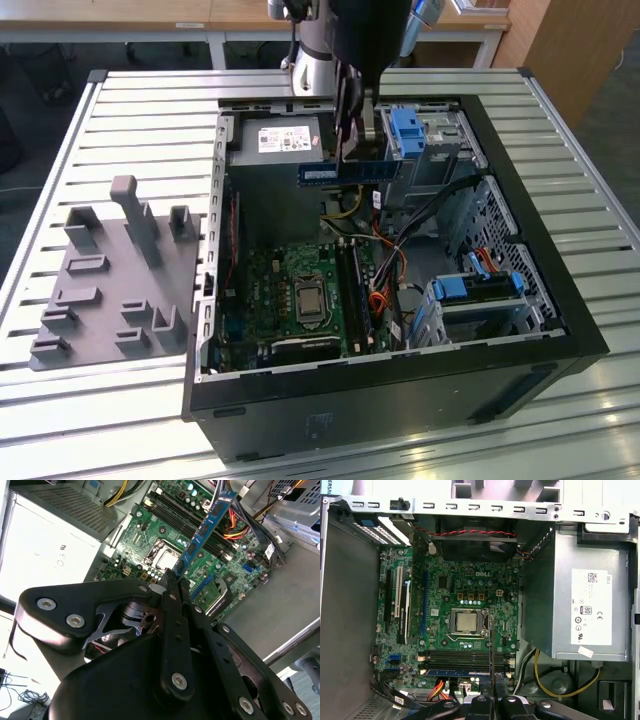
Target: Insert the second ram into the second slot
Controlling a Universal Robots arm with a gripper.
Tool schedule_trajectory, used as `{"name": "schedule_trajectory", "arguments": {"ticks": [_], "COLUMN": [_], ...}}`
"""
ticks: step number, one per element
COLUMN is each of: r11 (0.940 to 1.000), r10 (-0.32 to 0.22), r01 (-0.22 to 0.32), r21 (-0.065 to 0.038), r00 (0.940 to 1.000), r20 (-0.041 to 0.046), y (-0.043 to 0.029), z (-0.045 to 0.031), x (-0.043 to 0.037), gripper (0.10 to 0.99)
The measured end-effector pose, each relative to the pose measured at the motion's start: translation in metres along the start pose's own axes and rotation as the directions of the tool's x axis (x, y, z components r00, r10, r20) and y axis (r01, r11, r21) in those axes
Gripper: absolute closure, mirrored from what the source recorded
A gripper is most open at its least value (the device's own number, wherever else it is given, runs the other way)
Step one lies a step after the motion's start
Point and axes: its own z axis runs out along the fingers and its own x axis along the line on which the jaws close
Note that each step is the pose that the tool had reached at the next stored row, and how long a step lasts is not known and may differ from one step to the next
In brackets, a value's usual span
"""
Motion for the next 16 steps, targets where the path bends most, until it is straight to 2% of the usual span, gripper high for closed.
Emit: {"name": "schedule_trajectory", "arguments": {"ticks": [16], "r11": [1.0000], "r10": [0.000], "r01": [0.000], "r21": [0.000], "r00": [1.0000], "r20": [0.0000], "y": [0.0001], "z": [0.0000], "x": [0.0032], "gripper": [0.949]}}
